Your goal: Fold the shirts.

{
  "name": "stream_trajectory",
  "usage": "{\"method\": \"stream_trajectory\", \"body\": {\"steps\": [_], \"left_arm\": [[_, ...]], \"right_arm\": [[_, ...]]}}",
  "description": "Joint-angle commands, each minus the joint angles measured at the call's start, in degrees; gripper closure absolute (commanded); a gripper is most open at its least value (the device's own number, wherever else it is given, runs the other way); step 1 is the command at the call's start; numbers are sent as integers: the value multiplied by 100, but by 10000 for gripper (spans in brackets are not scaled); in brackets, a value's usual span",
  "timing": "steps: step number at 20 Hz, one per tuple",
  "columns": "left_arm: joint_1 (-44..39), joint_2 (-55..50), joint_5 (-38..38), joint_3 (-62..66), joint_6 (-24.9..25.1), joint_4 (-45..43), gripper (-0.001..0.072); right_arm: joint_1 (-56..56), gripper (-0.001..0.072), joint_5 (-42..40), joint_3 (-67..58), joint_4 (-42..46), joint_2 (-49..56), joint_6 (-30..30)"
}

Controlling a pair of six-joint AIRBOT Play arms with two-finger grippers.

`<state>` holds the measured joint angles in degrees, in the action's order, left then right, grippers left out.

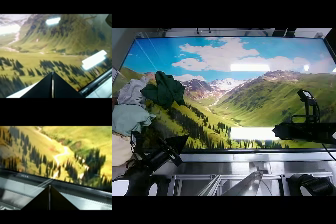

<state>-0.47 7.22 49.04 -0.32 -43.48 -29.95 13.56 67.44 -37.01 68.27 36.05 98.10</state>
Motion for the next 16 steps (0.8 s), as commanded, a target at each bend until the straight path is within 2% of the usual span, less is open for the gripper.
{"method": "stream_trajectory", "body": {"steps": [1, 9, 11, 12, 14, 16], "left_arm": [[2, 2, 7, -22, -4, -7, 690], [2, -13, -358, 17, -85, -39, 693], [2, -140, -479, 299, -564, -621, 694], [2, -382, -479, 566, -1010, -1174, 694], [2, -1106, -494, 1272, -1985, -2288, 695], [2, -2109, -535, 2184, -2538, -3008, 695]], "right_arm": [[0, 688, 11, 15, 2, 4, 2], [0, 688, -203, 15, 15, 4, -81], [-2, 688, -619, 15, -46, 4, -81], [0, 687, -769, 15, -44, 4, -79], [-2, 687, -1478, 13, 4, 7, -79], [-2, 687, -2039, 13, -221, 2, -42]]}}
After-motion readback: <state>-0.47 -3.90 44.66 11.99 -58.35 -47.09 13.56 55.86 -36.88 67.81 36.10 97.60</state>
